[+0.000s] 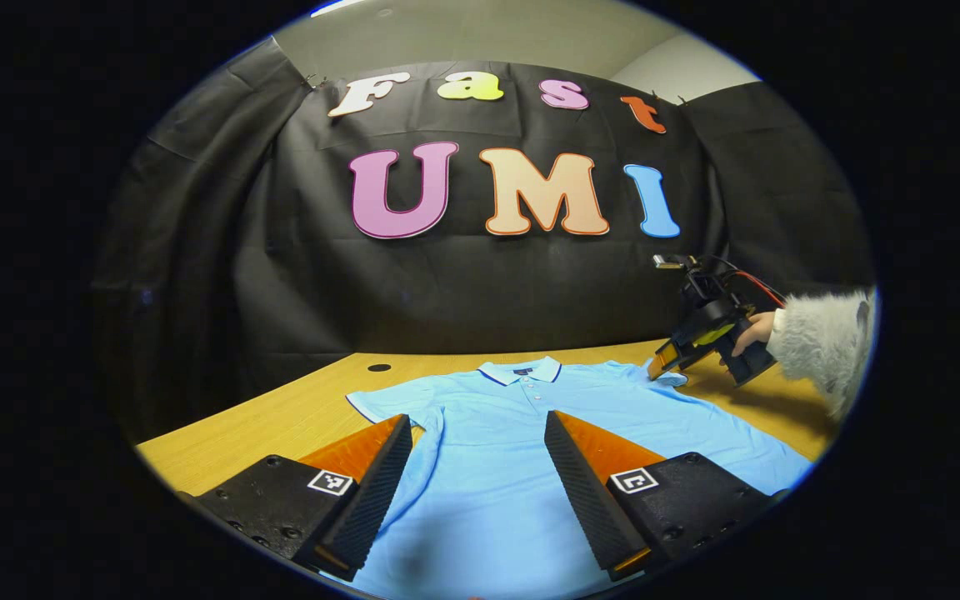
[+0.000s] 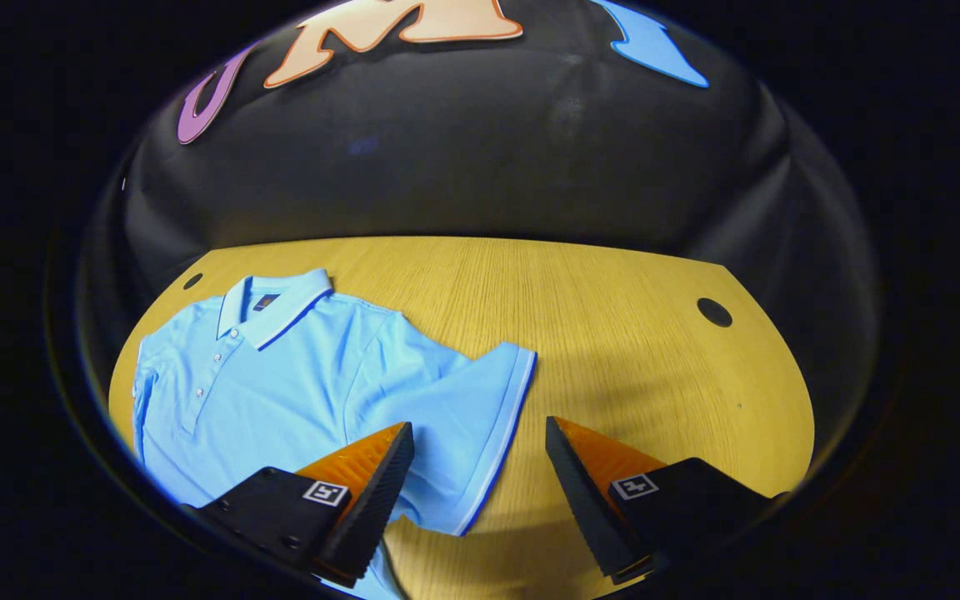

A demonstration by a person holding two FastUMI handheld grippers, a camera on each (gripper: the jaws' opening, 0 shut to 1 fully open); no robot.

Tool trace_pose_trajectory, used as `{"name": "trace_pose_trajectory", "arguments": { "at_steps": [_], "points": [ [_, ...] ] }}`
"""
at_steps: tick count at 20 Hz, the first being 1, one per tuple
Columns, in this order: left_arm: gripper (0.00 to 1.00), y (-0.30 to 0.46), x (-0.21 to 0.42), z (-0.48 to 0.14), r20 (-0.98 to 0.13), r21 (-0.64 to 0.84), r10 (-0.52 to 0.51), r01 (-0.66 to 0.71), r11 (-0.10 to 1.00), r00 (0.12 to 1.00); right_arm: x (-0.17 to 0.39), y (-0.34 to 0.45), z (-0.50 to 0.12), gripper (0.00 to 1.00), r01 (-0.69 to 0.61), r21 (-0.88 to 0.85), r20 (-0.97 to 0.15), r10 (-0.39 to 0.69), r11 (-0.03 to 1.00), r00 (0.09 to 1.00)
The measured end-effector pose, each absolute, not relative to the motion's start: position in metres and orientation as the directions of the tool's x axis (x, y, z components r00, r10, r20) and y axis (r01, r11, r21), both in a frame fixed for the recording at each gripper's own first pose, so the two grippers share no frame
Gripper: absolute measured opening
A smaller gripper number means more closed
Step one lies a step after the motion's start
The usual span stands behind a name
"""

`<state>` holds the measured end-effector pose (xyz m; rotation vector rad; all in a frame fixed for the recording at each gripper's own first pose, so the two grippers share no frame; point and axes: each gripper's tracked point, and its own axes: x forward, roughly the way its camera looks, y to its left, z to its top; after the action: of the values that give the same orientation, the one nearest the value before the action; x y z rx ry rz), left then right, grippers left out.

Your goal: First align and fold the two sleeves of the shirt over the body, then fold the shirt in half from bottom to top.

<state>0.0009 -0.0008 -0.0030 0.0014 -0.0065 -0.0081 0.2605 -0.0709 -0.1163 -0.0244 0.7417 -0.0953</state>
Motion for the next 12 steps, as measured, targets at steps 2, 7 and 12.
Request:
{"name": "trace_pose_trajectory", "arguments": {
  "at_steps": [2, 7, 12],
  "points": [
    [0.95, -0.001, 0.001, -0.003, 0.007, 0.002, -0.008, 0.008, 1.0, 1.0, 0.261, -0.066, -0.119, 0.89, 0.082, -0.03, -0.681, -0.08, 0.996, 0.728],
    [0.95, -0.001, 0.001, -0.002, 0.006, 0.001, -0.008, 0.008, 1.0, 1.0, 0.263, -0.058, -0.12, 0.58, 0.068, -0.012, -0.675, -0.058, 0.998, 0.736],
    [0.95, -0.001, 0.001, -0.002, 0.006, 0.001, -0.008, 0.008, 1.0, 1.0, 0.263, -0.06, -0.119, 0.24, 0.098, 0.014, -0.68, -0.062, 0.995, 0.73]
  ]
}}
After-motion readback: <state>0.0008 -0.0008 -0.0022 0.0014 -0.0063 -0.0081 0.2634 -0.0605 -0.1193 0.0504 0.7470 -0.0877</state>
